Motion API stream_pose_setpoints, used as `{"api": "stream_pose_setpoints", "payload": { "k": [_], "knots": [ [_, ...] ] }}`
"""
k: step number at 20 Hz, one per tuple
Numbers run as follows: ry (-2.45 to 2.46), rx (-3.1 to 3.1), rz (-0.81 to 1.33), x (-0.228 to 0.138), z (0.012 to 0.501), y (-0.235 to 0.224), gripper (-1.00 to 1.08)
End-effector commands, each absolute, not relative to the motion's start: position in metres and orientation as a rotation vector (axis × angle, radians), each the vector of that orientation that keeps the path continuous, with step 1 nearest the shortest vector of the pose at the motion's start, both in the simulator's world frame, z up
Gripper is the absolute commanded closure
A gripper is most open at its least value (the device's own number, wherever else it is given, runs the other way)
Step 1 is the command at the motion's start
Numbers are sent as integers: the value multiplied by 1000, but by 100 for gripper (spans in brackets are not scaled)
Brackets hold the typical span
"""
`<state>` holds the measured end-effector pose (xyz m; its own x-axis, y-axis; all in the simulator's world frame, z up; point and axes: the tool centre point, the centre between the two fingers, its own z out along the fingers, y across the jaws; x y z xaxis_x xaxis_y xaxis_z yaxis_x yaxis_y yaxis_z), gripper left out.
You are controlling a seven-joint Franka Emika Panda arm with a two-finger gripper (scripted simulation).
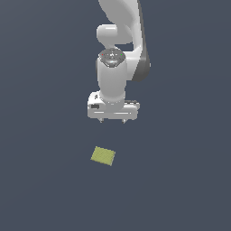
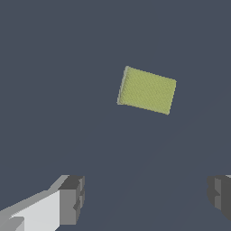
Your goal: Pick up the object and move it to a goal position.
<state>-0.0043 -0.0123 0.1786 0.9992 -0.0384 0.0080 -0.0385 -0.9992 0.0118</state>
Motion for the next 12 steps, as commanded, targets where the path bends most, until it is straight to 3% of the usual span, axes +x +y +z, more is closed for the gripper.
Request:
{"api": "stream_pose_setpoints", "payload": {
  "k": [1, 12],
  "knots": [
    [-60, 3129, 12, -4, 179, -12, -92],
    [54, 3134, 0, -8, 185, 23, -92]
  ]
}}
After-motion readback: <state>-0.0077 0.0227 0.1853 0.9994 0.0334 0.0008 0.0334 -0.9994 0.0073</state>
